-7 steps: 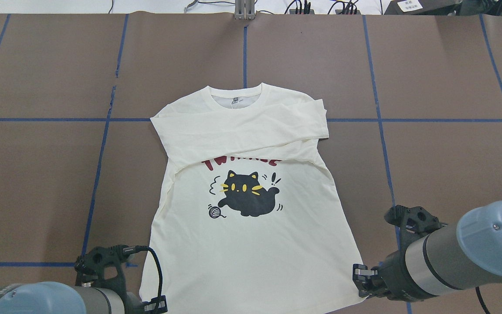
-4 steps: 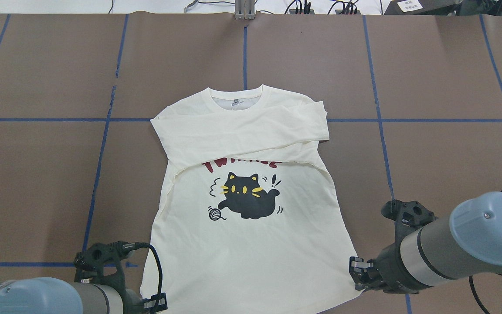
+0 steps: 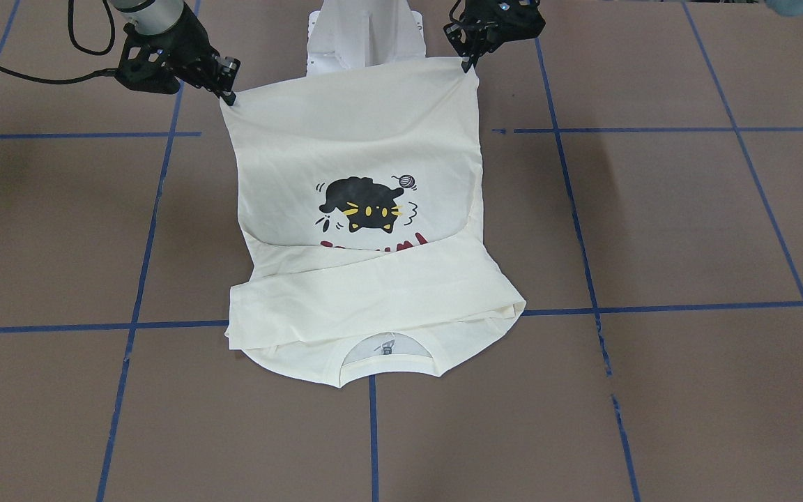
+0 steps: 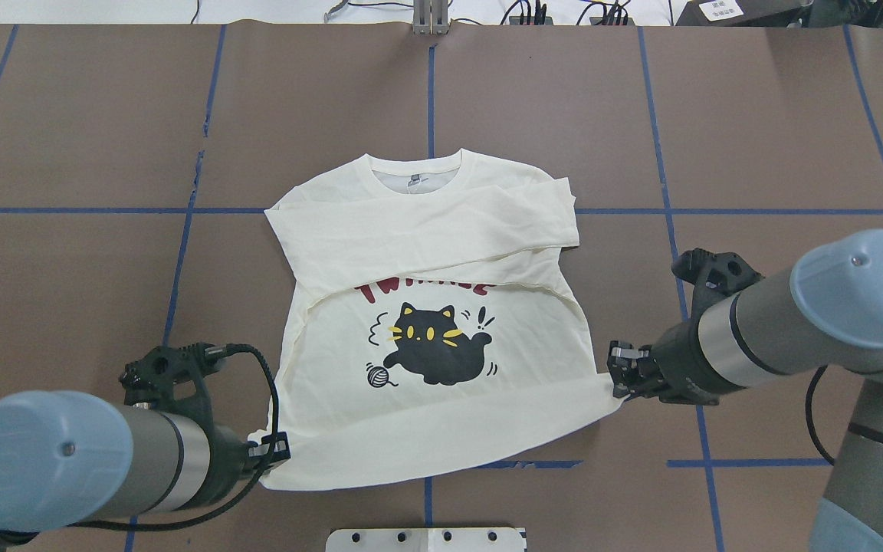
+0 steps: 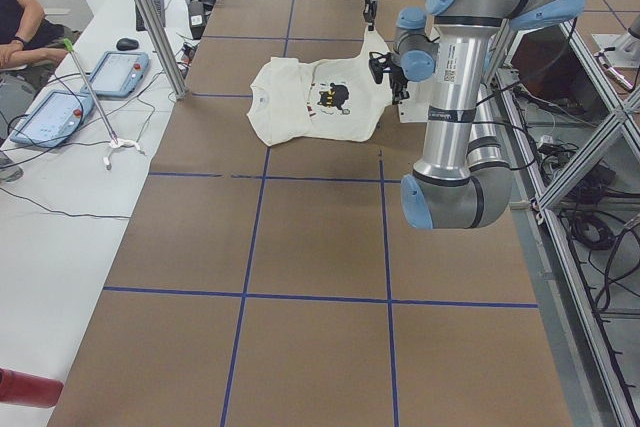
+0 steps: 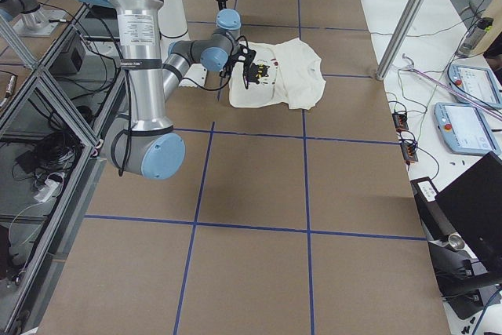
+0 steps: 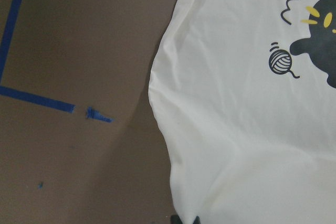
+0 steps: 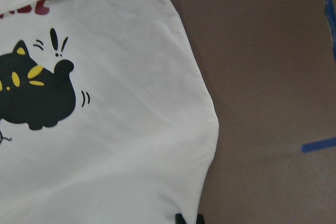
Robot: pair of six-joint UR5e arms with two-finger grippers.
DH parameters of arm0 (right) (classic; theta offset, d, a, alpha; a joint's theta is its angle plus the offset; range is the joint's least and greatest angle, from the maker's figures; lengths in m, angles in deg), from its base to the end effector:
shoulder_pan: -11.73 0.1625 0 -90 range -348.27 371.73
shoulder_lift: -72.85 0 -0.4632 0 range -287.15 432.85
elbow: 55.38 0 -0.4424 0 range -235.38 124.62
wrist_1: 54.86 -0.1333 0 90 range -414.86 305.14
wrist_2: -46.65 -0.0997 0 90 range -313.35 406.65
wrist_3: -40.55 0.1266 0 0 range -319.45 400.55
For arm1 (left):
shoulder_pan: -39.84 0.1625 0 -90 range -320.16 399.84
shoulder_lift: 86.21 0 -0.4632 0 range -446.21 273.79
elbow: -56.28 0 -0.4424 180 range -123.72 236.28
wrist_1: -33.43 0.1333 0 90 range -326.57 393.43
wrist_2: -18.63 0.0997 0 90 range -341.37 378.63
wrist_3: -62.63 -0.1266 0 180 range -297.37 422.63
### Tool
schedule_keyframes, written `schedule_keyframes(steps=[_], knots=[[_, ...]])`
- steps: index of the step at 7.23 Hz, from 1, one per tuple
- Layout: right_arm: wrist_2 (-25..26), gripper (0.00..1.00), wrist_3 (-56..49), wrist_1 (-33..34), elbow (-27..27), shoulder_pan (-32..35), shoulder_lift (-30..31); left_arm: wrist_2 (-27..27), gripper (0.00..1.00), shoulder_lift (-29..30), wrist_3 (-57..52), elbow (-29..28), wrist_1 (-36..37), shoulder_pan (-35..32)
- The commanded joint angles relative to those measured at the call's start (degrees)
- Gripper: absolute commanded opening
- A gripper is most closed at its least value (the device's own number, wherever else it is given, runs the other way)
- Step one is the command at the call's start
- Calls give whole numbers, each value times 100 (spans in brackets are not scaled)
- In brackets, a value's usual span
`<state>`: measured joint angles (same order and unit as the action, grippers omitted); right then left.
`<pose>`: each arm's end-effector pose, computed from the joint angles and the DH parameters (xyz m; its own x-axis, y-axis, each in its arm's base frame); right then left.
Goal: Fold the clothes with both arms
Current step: 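Carry the held hem farther toward the collar with both grippers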
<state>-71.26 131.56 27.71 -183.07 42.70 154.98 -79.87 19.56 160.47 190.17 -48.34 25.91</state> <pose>-0.4099 -0.3324 0.2932 0.5137 0.3265 0.7934 -0.1433 0.9444 -0.2958 0.4668 -0.2339 0.2266 0.5823 -0.2834 -0.7620 0.2073 0.9580 -0.1979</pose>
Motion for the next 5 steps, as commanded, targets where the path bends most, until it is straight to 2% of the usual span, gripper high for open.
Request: schedule_keyframes(steps=[1,3,4,5], knots=[[-100,0,-127,4,742,575,-686,-168,0,434,-221,-702,-14,-827],[-91,0,-345,4,1481,830,-1267,-169,0,707,-580,-1231,-40,-1521],[-91,0,-452,4,1667,971,-1382,-177,0,708,-869,-1373,-66,-1777],[-100,0,-505,4,1912,1129,-1549,-160,0,725,-933,-1600,-180,-1832]])
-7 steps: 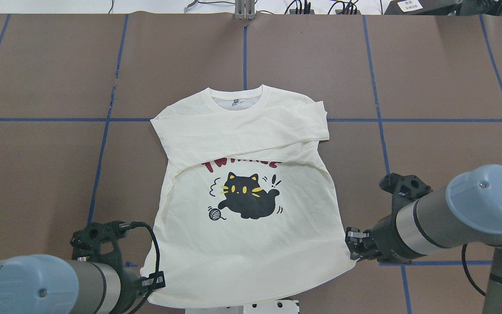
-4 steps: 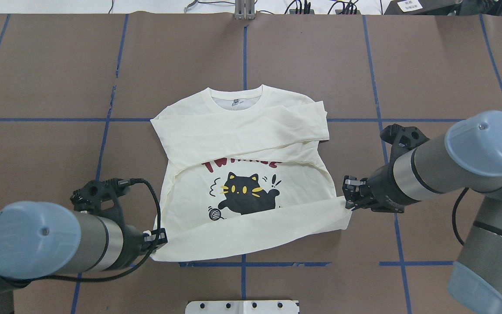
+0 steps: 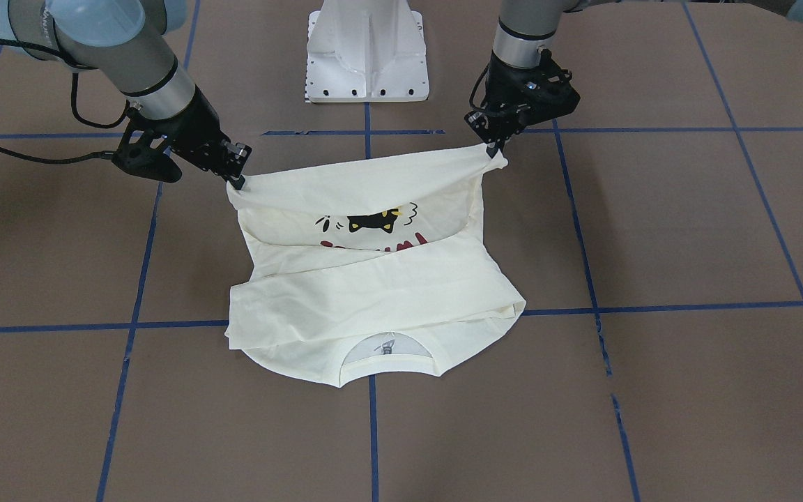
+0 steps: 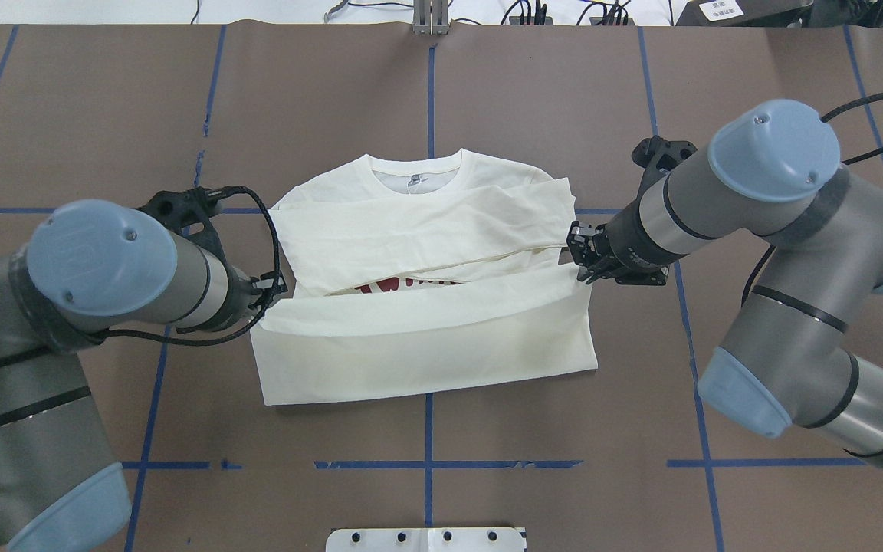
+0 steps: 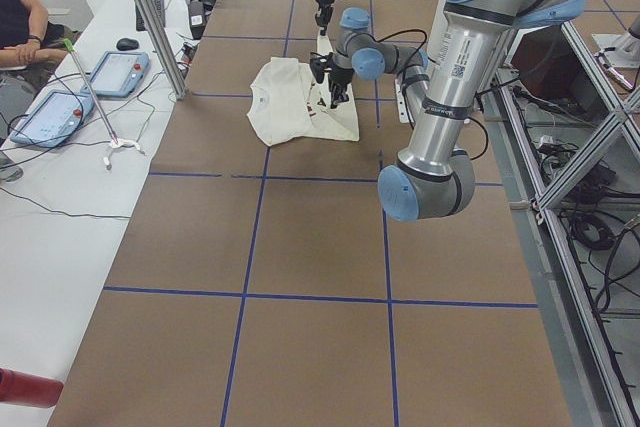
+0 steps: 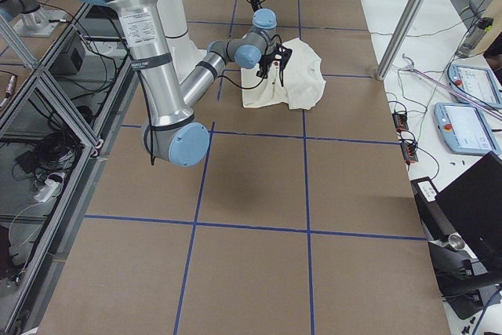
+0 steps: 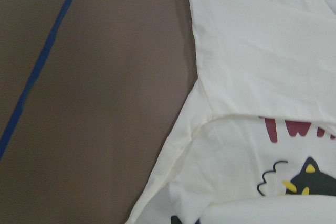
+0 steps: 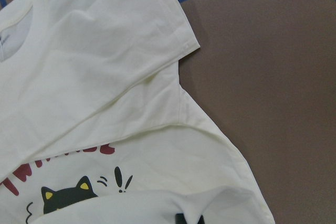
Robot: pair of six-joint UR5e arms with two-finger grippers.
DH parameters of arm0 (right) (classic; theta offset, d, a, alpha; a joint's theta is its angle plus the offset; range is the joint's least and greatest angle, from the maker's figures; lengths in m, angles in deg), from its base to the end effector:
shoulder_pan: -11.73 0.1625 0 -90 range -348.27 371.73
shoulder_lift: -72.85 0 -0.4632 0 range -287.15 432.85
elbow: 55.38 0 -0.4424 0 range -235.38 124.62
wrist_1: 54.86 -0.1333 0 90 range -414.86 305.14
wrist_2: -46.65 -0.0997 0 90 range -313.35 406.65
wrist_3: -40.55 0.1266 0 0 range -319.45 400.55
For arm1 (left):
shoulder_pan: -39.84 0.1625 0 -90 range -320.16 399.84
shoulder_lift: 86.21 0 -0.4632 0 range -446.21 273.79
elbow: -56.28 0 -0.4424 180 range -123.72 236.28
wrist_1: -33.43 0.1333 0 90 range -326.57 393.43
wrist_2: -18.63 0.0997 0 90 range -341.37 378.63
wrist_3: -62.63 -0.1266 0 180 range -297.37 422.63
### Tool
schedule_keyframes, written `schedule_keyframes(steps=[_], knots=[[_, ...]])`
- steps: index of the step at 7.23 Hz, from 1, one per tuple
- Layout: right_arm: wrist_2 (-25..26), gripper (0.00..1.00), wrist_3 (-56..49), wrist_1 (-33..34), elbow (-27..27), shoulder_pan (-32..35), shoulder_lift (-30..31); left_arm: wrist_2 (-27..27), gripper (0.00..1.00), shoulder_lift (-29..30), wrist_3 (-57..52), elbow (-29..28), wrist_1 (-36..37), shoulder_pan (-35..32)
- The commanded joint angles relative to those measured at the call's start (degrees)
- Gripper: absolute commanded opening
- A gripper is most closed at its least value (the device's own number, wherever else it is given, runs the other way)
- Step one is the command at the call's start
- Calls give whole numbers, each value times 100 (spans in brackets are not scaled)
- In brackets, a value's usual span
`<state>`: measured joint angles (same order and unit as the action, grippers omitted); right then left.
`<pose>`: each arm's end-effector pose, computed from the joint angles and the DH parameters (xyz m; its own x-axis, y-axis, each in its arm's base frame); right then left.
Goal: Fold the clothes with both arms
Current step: 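Lay the hem near the collar with both grippers and release it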
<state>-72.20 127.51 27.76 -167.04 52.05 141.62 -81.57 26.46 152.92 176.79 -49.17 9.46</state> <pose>-0.4419 -0.4697 0.2874 0.5017 0.3648 0.7843 -0.2576 0.9286 -0.2672 0.4637 -0.4004 0.2512 0.5997 -0.3573 -0.7160 0.3913 0.9114 -0.1271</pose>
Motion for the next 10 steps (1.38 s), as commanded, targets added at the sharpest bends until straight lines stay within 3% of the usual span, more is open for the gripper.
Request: schedule_keyframes(steps=[1,4,7,10], knots=[[-7,0,-109,0,668,326,-475,9,0,123,-178,-526,-307,-196],[2,0,-162,-9,1443,555,-969,18,0,430,-178,-1097,-563,-397],[28,0,-171,-96,1944,617,-1286,27,0,773,-178,-2230,-1317,-836],[37,0,-162,-1228,2867,740,-1339,36,0,932,-178,-2803,-1793,-855]])
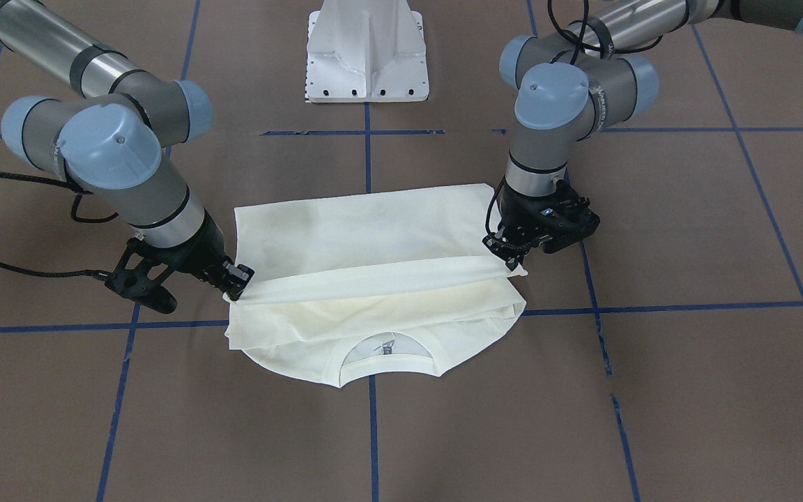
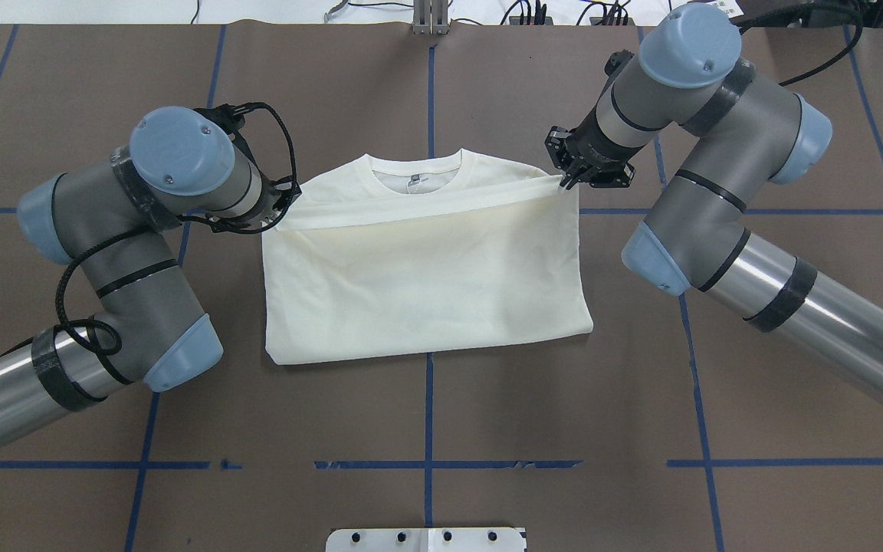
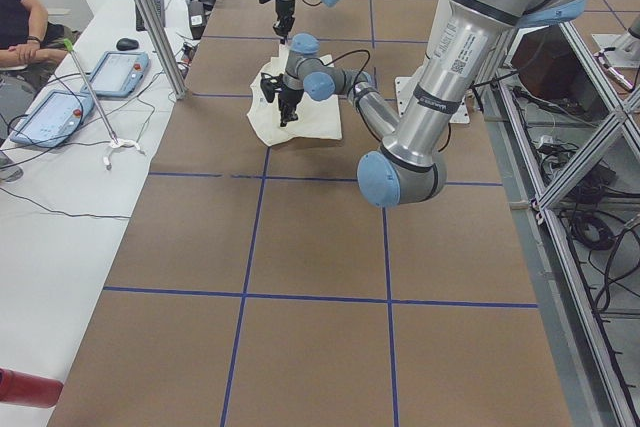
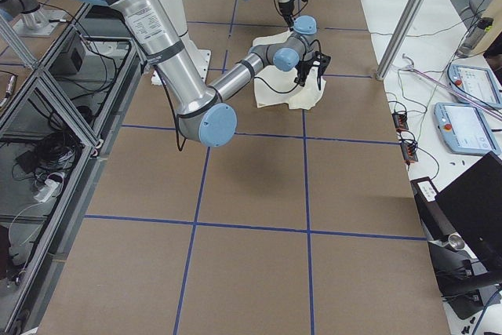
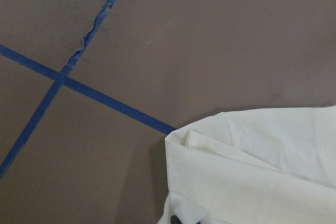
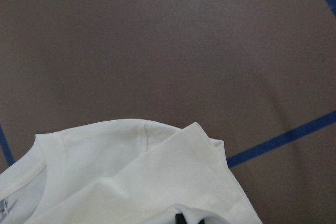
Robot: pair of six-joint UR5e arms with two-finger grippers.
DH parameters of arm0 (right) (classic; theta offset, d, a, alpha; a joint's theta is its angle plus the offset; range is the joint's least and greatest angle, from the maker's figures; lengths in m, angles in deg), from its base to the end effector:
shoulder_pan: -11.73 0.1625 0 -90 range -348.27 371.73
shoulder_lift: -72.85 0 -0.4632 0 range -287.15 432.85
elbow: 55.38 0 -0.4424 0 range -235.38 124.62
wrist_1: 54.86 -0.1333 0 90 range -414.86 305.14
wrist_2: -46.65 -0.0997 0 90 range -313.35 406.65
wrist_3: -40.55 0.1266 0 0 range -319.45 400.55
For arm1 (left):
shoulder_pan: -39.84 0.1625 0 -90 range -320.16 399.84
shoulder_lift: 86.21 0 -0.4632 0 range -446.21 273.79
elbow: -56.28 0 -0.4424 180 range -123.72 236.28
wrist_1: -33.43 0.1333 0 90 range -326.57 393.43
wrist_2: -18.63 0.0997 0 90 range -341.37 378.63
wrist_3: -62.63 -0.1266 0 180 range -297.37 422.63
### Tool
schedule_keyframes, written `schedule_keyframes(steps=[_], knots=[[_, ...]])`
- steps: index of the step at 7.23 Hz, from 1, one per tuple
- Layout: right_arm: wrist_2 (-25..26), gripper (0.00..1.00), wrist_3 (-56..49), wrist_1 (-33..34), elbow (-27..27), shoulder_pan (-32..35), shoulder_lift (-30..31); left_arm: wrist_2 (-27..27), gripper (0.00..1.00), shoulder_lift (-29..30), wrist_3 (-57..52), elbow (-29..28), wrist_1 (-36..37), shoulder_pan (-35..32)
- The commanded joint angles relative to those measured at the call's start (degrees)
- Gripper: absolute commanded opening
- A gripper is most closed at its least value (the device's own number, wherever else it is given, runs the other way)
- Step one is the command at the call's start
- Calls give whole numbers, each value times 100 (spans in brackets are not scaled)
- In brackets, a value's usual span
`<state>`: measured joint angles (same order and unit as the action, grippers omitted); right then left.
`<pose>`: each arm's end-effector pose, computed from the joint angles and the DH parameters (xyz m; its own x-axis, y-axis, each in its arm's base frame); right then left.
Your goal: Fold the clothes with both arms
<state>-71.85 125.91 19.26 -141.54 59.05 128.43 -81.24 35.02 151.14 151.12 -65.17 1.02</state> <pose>-0.4833 -0.6317 0.3239 0.4987 0.4360 0.7491 -0.3725 0.8882 -0.2690 0.5193 -0.5611 0.3167 0.5675 -0.4237 -0.7060 0.5091 0.8544 -0.1036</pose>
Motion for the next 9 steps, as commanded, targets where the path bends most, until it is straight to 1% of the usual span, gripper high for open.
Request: schedule_keyframes(steps=[1,2,6,9], knots=[[2,0,-1,-389,449,40,-151,12,0,129,0,-343,-238,-29],[2,0,7,-389,633,40,-344,12,0,155,0,-361,-238,-37],[2,0,7,-398,697,39,-416,12,0,182,-9,-379,-247,-90],[11,0,7,-389,1004,153,-653,12,0,436,-9,-711,-256,-195]])
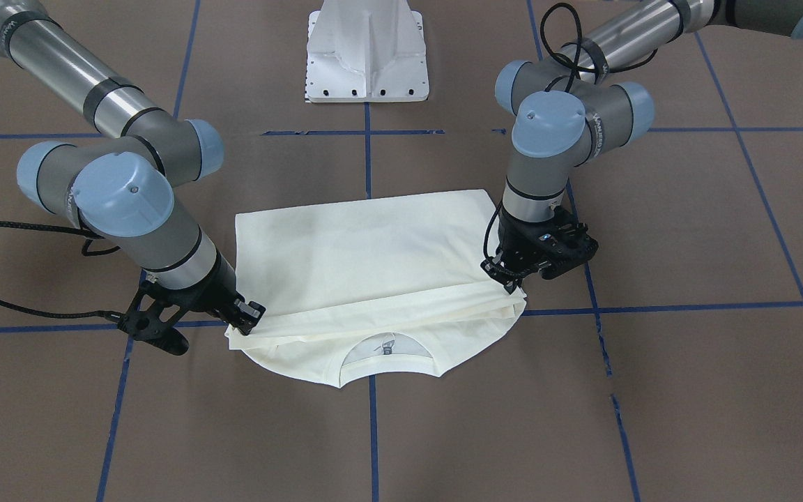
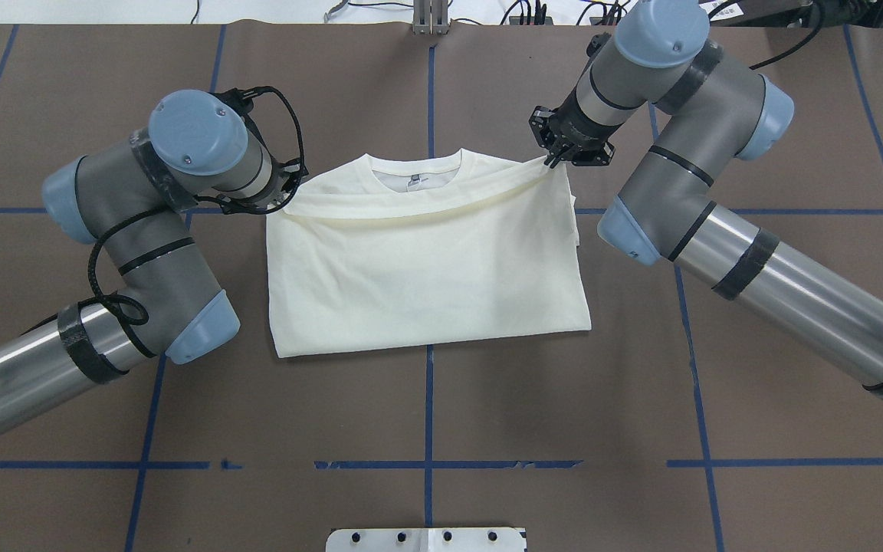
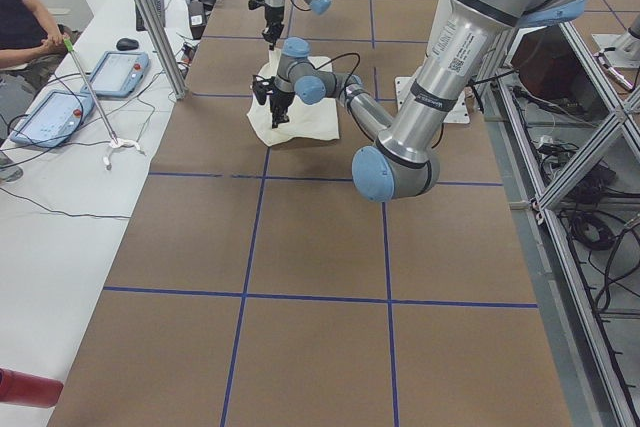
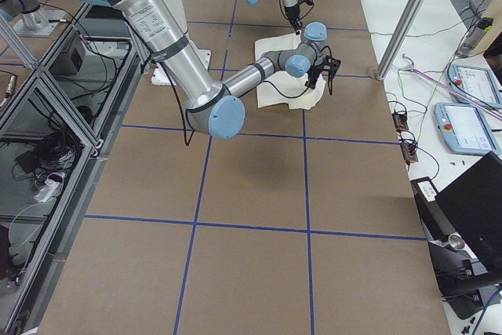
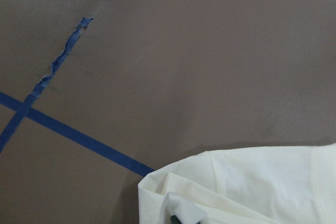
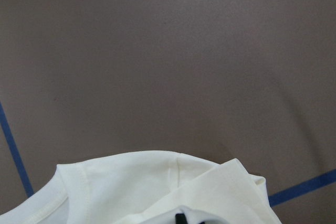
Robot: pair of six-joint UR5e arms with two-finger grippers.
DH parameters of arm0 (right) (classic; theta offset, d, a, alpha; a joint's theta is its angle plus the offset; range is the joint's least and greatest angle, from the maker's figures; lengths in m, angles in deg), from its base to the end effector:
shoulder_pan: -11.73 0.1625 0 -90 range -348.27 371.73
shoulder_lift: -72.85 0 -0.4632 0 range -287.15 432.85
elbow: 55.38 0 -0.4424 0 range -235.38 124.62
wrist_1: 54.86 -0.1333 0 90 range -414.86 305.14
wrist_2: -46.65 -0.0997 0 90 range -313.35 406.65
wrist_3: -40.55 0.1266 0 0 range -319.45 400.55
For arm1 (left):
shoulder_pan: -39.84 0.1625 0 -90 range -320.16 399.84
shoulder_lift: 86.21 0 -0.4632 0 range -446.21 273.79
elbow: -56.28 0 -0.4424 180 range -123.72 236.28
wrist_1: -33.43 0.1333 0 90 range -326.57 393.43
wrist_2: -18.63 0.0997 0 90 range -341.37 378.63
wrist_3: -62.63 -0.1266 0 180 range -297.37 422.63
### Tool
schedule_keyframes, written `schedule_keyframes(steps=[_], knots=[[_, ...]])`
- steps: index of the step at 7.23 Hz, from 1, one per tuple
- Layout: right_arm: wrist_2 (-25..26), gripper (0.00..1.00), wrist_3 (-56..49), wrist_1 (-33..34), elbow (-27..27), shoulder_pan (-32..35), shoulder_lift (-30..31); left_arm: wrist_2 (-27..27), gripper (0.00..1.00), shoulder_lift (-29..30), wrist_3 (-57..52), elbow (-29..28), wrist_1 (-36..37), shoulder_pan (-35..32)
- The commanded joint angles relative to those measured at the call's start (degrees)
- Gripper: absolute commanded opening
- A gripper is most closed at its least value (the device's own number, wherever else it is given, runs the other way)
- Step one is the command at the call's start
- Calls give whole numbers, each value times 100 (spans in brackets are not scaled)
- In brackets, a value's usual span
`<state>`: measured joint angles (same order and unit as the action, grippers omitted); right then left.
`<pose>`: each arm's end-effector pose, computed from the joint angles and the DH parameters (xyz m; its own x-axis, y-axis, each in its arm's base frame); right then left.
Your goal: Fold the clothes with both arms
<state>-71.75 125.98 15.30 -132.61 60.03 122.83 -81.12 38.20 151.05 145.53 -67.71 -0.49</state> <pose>-0.5046 -0.6763 0.3175 0.4853 0.4394 0.7559 -0.3876 0.8831 -0.2644 0.5288 -0.5957 0.3177 0.5558 -0.4362 -0.7077 0.5317 0.8409 -0.1007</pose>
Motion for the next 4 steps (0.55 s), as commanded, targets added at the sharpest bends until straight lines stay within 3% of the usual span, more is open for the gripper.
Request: schedule_keyframes(steps=[1,4], knots=[[1,0,-8,-2,199,100,-145,0,0,145,-9,-188,-11,-106],[1,0,-9,-2,488,162,-365,0,0,206,-167,-355,-54,-221]])
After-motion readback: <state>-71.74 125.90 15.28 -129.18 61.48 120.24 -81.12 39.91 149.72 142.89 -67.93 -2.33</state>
